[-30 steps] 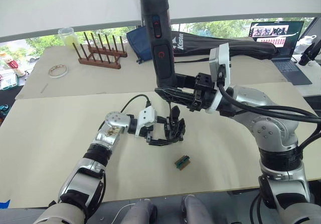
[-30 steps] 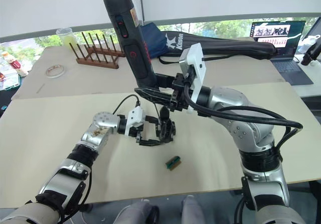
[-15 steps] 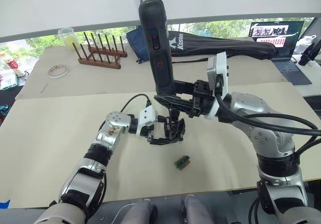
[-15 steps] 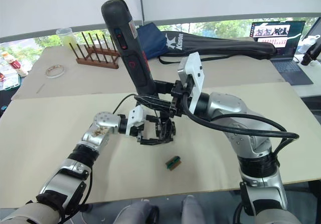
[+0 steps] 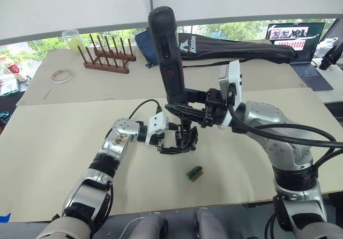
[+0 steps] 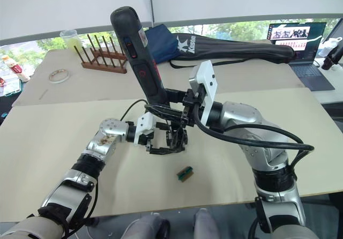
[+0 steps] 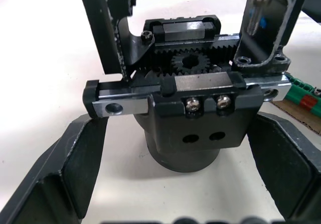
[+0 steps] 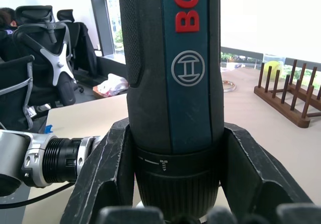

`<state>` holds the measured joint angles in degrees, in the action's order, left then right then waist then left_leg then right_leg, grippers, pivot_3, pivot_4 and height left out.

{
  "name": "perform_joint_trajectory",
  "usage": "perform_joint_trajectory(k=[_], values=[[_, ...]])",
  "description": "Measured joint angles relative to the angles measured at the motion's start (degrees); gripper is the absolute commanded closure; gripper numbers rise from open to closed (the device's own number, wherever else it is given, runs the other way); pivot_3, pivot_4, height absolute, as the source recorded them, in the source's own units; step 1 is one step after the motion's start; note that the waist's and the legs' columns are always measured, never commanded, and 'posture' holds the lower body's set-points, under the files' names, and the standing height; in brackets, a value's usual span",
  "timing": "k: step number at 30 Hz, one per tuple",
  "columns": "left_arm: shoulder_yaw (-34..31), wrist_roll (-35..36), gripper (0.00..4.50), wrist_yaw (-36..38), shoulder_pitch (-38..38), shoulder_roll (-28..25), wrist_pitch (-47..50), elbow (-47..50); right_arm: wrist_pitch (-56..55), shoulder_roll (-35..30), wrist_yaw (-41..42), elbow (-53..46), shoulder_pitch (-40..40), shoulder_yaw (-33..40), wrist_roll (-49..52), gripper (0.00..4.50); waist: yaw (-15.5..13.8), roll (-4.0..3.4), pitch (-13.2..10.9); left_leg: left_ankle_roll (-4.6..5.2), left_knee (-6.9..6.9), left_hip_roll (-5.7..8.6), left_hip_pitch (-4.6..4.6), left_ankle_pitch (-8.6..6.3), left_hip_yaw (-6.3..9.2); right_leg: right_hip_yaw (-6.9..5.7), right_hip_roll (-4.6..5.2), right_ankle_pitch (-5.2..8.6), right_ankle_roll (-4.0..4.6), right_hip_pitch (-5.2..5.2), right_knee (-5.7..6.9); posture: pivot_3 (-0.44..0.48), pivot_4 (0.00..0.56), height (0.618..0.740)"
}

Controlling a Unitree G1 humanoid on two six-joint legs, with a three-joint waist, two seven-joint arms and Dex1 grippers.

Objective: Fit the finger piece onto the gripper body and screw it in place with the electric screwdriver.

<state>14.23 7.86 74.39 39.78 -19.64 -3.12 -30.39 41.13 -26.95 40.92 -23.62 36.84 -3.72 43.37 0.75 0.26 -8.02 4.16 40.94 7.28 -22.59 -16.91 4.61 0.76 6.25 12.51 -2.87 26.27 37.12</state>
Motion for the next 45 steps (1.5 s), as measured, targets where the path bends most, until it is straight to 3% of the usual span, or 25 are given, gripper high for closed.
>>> perform_joint_trajectory(k=[45], values=[[0.0,0.0,0.0,0.0,-1.5,-0.7,2.1,2.3,-1.1,1.2,1.7,0.0,-1.0,-0.1,-2.7,2.54,0.0,0.0,0.0,0.0,0.0,0.0,0.01,0.0,0.0,0.0,-0.01,0.0,0.0,0.0,0.0,0.0,0.15,0.74]])
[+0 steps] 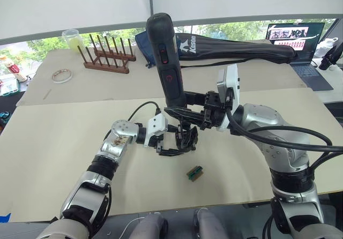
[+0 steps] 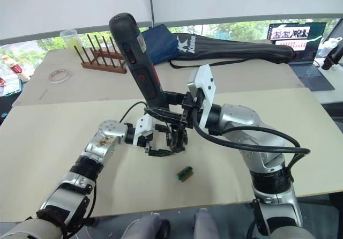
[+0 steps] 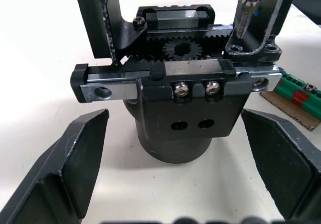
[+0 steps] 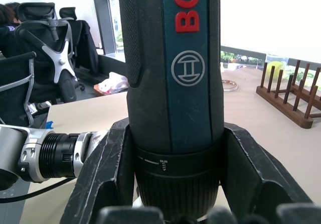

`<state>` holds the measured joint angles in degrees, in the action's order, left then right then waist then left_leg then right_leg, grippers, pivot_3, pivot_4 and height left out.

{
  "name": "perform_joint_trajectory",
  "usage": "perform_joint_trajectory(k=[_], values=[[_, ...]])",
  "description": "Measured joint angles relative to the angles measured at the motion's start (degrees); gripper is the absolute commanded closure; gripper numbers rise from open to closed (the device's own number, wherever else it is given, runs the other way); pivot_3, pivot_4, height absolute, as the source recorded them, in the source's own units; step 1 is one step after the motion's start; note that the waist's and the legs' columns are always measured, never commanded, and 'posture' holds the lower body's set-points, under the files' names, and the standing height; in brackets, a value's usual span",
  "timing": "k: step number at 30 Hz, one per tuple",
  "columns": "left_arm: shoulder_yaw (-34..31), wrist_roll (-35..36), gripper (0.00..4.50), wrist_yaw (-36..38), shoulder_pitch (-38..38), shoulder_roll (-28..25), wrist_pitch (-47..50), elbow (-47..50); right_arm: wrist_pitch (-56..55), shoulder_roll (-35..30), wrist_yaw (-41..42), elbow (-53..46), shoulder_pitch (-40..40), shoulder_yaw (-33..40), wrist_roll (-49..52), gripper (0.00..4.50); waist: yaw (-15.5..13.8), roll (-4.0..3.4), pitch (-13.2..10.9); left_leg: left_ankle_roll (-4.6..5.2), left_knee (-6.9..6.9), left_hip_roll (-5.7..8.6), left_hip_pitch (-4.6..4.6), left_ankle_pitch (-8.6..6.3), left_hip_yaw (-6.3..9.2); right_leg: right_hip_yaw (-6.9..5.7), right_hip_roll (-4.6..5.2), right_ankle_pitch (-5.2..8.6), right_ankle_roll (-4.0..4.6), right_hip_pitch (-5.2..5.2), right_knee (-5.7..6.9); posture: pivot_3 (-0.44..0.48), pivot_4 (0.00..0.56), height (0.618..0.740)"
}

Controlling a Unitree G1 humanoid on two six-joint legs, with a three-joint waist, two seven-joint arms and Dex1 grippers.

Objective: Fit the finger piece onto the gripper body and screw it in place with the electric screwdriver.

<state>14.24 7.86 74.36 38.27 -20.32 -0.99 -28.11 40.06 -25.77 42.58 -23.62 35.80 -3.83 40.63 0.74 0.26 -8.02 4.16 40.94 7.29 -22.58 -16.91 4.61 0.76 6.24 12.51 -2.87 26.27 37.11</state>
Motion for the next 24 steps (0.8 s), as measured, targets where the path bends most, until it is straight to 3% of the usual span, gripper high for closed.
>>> perform_joint_trajectory(k=[24], values=[[0.0,0.0,0.0,0.0,-0.1,-0.5,0.2,0.3,-1.9,0.4,1.1,0.0,-2.3,-0.3,-2.2,2.54,0.0,0.0,0.0,0.0,0.0,0.0,0.0,0.0,0.0,0.0,0.0,0.0,0.0,0.0,0.0,0.0,0.15,0.74]])
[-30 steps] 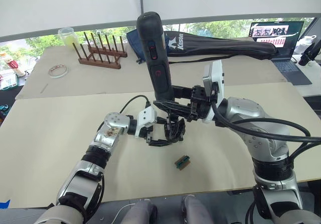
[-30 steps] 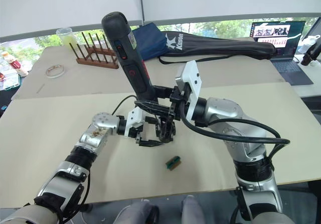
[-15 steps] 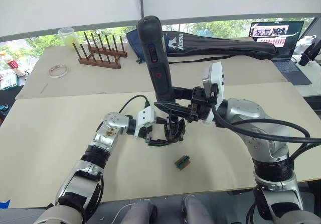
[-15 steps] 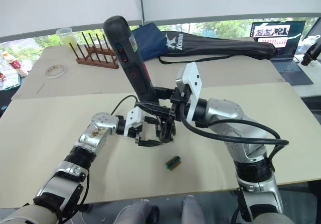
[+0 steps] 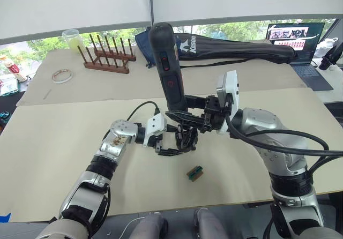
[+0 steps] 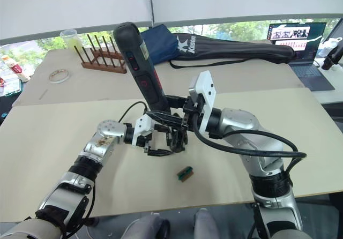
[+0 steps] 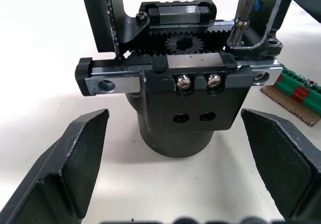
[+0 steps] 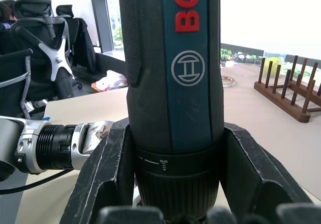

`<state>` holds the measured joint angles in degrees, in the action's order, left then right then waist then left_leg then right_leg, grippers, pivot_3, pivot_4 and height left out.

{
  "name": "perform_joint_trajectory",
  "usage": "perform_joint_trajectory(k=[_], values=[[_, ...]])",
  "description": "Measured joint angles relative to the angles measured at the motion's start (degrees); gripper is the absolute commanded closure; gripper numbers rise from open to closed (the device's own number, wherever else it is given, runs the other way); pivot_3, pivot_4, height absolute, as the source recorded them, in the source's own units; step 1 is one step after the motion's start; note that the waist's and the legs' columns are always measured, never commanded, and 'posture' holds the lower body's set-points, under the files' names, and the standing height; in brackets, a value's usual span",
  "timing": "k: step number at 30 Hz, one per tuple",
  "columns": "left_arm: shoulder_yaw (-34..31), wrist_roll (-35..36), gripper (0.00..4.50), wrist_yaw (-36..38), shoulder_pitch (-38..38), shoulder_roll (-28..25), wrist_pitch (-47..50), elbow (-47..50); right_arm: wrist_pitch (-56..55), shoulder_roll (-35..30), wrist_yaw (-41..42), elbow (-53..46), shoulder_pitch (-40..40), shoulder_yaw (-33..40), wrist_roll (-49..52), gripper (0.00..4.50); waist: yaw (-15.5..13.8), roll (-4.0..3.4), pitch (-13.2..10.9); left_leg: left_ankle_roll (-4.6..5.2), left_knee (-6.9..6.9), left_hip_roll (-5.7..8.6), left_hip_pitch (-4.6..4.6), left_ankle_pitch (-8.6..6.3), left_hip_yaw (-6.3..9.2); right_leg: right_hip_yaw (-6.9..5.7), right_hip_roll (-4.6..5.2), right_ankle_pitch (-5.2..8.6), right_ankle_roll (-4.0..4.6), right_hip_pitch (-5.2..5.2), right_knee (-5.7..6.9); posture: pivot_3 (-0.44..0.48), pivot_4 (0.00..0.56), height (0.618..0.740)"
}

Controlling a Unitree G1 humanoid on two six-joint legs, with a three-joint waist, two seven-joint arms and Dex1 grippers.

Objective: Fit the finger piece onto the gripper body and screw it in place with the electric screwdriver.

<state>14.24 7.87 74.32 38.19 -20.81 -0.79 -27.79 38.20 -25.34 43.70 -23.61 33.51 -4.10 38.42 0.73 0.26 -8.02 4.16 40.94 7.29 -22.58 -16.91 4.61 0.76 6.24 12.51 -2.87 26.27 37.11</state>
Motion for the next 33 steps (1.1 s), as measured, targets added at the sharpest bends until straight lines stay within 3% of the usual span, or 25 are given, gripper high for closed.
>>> perform_joint_trajectory(k=[33], values=[[0.6,-0.1,0.0,-3.5,-2.1,0.9,1.2,2.1,-1.4,1.1,-0.4,-2.0,-2.9,0.3,0.3,2.54,0.0,0.0,0.0,0.0,0.0,0.0,0.02,0.0,0.0,0.0,0.0,0.0,0.0,0.0,-0.01,0.0,0.15,0.74]])
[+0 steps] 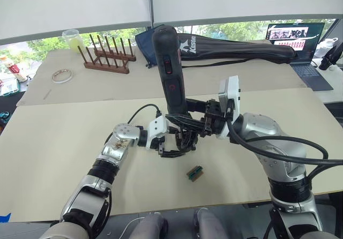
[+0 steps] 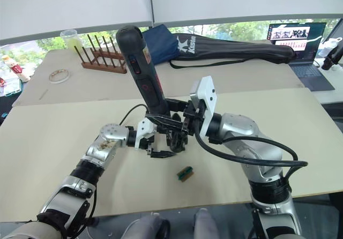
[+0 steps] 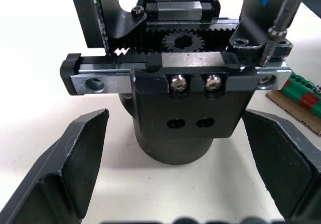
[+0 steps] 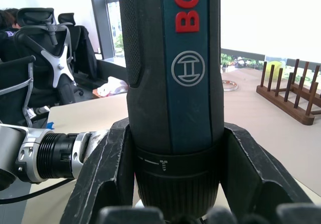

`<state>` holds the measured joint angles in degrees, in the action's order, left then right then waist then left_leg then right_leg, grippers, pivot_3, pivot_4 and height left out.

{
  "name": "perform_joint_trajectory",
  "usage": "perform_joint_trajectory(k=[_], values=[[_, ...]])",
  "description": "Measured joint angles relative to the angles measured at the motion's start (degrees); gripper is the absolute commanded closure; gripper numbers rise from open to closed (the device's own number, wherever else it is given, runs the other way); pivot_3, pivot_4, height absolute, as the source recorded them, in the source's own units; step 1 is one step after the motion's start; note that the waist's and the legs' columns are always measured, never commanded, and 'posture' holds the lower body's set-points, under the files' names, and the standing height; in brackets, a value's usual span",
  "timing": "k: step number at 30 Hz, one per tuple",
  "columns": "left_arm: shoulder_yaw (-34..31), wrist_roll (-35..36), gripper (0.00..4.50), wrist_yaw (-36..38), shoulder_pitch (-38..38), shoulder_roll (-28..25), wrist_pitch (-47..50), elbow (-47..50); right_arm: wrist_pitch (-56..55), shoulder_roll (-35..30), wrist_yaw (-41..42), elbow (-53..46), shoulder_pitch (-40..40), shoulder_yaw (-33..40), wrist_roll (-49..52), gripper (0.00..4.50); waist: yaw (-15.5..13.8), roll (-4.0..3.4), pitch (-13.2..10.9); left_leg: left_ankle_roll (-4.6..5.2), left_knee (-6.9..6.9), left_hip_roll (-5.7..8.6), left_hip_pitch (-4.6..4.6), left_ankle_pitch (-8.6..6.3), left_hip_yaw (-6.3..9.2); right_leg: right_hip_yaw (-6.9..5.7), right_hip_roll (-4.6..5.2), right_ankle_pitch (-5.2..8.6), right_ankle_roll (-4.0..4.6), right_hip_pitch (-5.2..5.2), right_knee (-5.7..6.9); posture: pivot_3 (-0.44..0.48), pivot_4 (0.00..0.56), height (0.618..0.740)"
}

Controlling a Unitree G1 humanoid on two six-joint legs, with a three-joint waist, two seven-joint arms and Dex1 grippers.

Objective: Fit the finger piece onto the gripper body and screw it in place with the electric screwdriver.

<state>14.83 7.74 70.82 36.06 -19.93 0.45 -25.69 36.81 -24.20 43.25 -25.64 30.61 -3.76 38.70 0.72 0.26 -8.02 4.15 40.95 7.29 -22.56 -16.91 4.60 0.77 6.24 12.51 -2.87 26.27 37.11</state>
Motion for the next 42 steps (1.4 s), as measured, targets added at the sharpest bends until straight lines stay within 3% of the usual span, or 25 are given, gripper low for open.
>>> perform_joint_trajectory(k=[42], values=[[0.0,0.1,0.0,0.6,0.0,-0.4,0.0,0.0,0.9,-1.9,0.3,1.7,4.4,0.3,0.7,2.54,0.0,0.0,0.0,0.0,-0.01,0.0,0.0,0.0,0.0,0.0,0.01,0.0,0.0,0.0,0.0,0.0,0.15,0.74]])
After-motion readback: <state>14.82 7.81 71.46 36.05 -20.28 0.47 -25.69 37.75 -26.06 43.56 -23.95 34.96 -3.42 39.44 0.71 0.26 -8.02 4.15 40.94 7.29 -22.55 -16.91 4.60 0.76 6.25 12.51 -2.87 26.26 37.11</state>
